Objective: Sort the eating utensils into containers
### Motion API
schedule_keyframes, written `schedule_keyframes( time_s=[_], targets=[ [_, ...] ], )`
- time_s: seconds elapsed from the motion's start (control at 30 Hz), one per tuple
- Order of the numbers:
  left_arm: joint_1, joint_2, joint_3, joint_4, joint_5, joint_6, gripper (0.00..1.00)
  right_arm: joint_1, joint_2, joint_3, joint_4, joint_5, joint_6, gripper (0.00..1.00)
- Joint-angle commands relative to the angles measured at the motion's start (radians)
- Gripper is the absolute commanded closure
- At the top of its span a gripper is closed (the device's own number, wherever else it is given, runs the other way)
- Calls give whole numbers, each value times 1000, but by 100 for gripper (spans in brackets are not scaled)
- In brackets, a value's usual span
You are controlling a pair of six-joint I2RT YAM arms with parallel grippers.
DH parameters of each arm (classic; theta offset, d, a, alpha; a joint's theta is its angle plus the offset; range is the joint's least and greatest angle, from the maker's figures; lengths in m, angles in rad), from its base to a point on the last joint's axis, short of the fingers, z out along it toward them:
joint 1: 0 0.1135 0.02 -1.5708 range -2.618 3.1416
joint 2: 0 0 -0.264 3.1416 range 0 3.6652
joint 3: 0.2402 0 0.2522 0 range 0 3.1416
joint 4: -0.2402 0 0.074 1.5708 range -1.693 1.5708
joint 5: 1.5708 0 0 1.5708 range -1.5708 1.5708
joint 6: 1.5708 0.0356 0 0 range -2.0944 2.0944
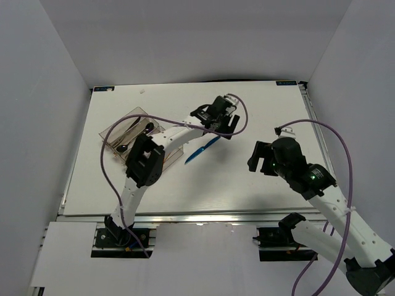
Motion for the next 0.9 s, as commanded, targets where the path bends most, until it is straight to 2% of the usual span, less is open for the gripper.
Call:
schedule_keyframes(
  time_s=[0.0,0.1,0.3,0.63,0.73,0.87],
  targets=[
    [20,57,118,-105,1,25,13,-4,-47,-2,-81,-21,-13,11],
    [20,83,114,-123,-2,26,19,-4,-65,1,-99,-27,-30,11],
    [20,102,94,-149,-24,58,21,-6,-65,-10,-86,-55,-48,11],
    [44,220,230,-271,94,109,23,-4,-76,-19,-78,-75,-65,11],
    [53,238,255,-300,127,111,27,-6,-82,-5,-93,-69,-75,11],
    [62,275,306,-372,104,107,32,-4,-88,3,-103,-69,-79,11]
  ],
)
